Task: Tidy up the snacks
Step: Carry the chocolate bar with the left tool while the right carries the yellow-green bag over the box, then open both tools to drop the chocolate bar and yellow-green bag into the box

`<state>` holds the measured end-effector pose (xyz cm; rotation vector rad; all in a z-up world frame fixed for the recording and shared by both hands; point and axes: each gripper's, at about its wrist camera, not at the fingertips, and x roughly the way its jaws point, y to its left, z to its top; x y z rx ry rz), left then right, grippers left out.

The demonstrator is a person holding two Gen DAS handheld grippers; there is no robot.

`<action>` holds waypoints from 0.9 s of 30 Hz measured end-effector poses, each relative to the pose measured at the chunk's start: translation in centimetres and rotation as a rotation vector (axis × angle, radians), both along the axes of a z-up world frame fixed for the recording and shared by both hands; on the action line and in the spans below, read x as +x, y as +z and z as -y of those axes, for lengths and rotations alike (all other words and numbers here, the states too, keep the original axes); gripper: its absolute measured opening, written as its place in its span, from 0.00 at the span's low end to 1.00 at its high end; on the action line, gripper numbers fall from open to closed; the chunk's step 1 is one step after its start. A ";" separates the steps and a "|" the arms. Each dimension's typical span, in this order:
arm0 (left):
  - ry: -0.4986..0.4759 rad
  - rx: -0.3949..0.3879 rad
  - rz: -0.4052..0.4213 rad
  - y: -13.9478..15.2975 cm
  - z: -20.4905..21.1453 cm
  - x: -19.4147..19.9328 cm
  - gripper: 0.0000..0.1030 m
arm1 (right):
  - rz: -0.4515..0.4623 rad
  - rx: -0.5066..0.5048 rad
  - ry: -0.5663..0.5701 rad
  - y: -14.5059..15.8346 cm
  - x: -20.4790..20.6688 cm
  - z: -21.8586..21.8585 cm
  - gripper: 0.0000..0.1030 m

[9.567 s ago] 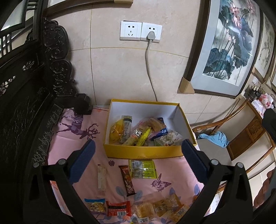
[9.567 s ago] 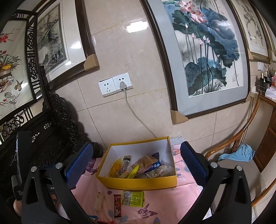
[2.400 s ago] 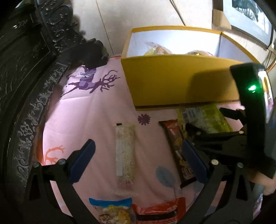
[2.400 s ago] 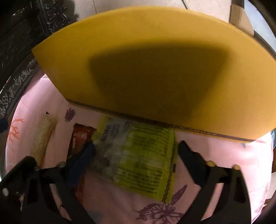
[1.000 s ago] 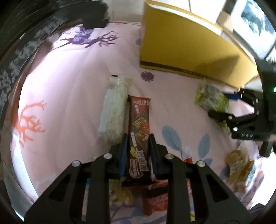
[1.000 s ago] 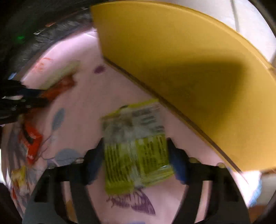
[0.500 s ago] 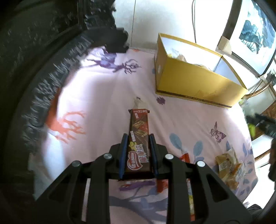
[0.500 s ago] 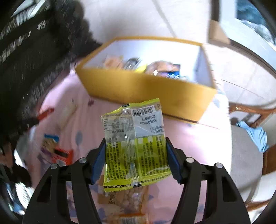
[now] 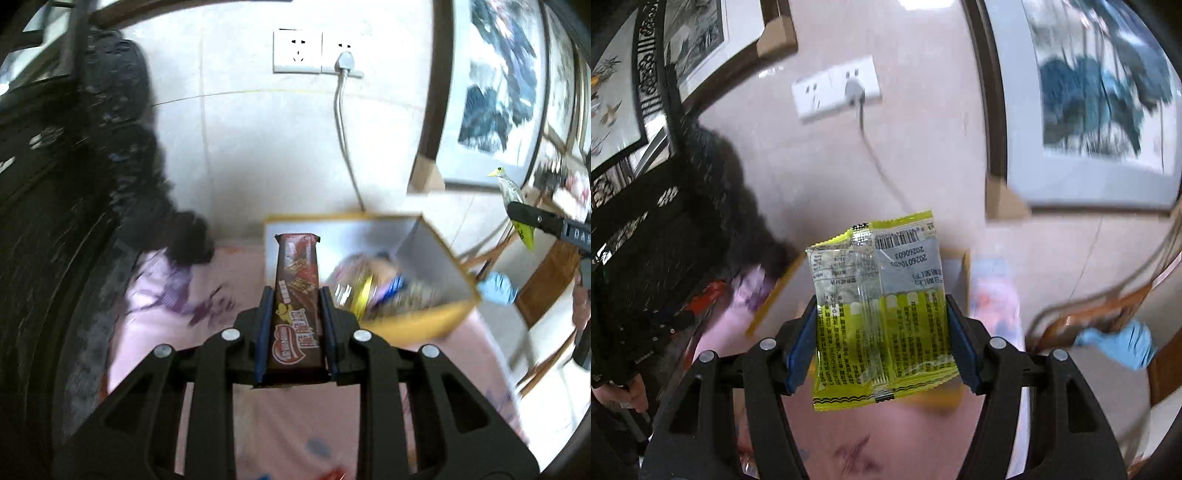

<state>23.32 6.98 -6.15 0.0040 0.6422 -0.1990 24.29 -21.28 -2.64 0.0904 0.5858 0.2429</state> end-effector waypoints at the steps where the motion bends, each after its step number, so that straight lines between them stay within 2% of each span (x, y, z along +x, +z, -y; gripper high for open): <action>1: -0.002 -0.003 0.002 0.7 0.5 1.6 0.23 | 0.006 -0.001 0.003 1.0 1.4 0.1 0.62; 5: 0.000 0.069 0.028 2.1 2.6 5.4 0.23 | -0.017 0.038 -0.011 2.3 5.3 -0.5 0.62; 8: -0.004 0.069 0.033 2.5 3.4 6.9 0.24 | -0.010 0.037 -0.011 2.3 6.7 -1.1 0.63; 9: 0.009 0.075 0.038 2.4 3.5 7.2 0.30 | -0.018 0.038 -0.005 2.1 7.1 -1.3 0.64; 10: 0.042 0.094 0.059 2.2 3.6 7.4 0.78 | -0.035 0.036 0.002 1.7 7.8 -1.4 0.74; 11: 0.064 0.110 0.067 2.2 3.7 7.7 0.98 | -0.053 0.019 -0.003 1.3 8.2 -1.6 0.85; 12: 0.101 0.144 0.092 1.8 3.6 7.2 0.98 | -0.072 -0.016 -0.032 0.7 8.6 -1.8 0.99; 14: 0.101 0.224 0.090 1.0 3.4 6.4 0.98 | -0.081 -0.072 -0.068 0.0 8.5 -2.0 0.99; 18: 0.124 0.329 0.030 -1.7 1.1 3.9 0.98 | -0.085 -0.162 0.039 -1.5 6.2 -3.5 0.99; 19: 0.141 0.349 -0.004 -2.9 -0.1 2.9 0.98 | -0.084 -0.182 0.084 -1.9 5.3 -4.1 0.99; 22: 0.186 0.360 -0.088 -5.7 -2.6 0.8 0.98 | -0.105 -0.190 0.317 -4.3 1.4 -7.2 0.99; 24: 0.206 0.338 -0.162 -8.4 -4.3 -0.6 0.98 | -0.141 -0.222 0.526 -7.6 -2.2 -10.9 0.99; 25: 0.225 0.328 -0.203 -10.0 -5.1 -1.2 0.98 | -0.124 -0.270 0.575 -8.7 -3.6 -12.3 0.99; 26: 0.235 0.322 -0.229 -11.2 -5.6 -1.6 0.98 | -0.043 -0.362 0.618 -10.5 -5.9 -14.4 0.99; 27: 0.240 0.311 -0.254 -12.3 -5.9 -2.0 0.98 | -0.007 -0.408 0.692 -12.1 -7.6 -16.1 0.99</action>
